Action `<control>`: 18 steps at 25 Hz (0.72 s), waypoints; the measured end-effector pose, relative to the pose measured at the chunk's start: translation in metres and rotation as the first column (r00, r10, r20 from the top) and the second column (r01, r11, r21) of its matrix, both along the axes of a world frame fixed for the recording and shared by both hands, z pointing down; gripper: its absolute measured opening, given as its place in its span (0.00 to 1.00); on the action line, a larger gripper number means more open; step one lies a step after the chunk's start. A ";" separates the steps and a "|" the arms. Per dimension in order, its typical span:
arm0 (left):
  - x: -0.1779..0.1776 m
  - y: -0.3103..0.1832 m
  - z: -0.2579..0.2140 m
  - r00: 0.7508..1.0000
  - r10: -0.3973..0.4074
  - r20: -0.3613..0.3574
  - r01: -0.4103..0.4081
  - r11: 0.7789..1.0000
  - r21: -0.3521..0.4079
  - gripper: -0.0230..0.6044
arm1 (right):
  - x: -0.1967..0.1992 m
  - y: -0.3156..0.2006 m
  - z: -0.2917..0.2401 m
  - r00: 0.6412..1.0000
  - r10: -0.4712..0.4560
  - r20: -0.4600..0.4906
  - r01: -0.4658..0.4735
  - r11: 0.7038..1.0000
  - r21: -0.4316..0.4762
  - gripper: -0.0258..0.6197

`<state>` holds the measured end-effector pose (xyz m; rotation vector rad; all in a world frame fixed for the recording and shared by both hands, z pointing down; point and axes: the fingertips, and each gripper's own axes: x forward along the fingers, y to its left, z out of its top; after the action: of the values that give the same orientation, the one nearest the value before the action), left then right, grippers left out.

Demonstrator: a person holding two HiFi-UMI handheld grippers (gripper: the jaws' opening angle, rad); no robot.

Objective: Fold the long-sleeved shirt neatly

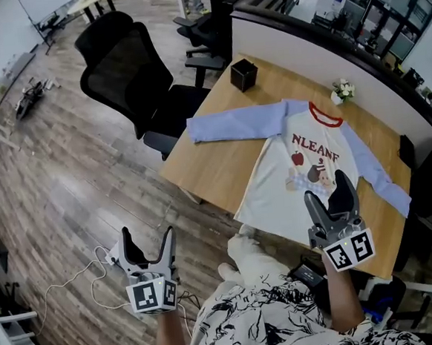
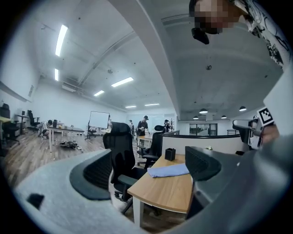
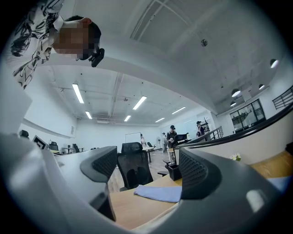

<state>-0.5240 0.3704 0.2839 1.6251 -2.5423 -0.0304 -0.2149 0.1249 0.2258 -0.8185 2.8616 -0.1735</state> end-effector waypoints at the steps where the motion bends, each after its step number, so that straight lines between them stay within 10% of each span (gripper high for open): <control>1: -0.006 -0.008 0.001 1.000 0.002 0.003 -0.002 1.000 -0.004 0.82 | -0.008 -0.008 0.003 1.000 -0.003 -0.003 0.003 1.000 -0.001 0.68; 18: -0.091 -0.235 0.000 0.990 0.135 0.049 -0.133 0.990 -0.048 0.82 | -0.095 -0.167 0.027 0.999 0.019 -0.032 -0.020 0.998 -0.056 0.69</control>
<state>-0.6147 0.1351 0.2844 1.7983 -2.4451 0.0822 -0.3098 -0.0417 0.2530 -0.8668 2.8893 -0.2420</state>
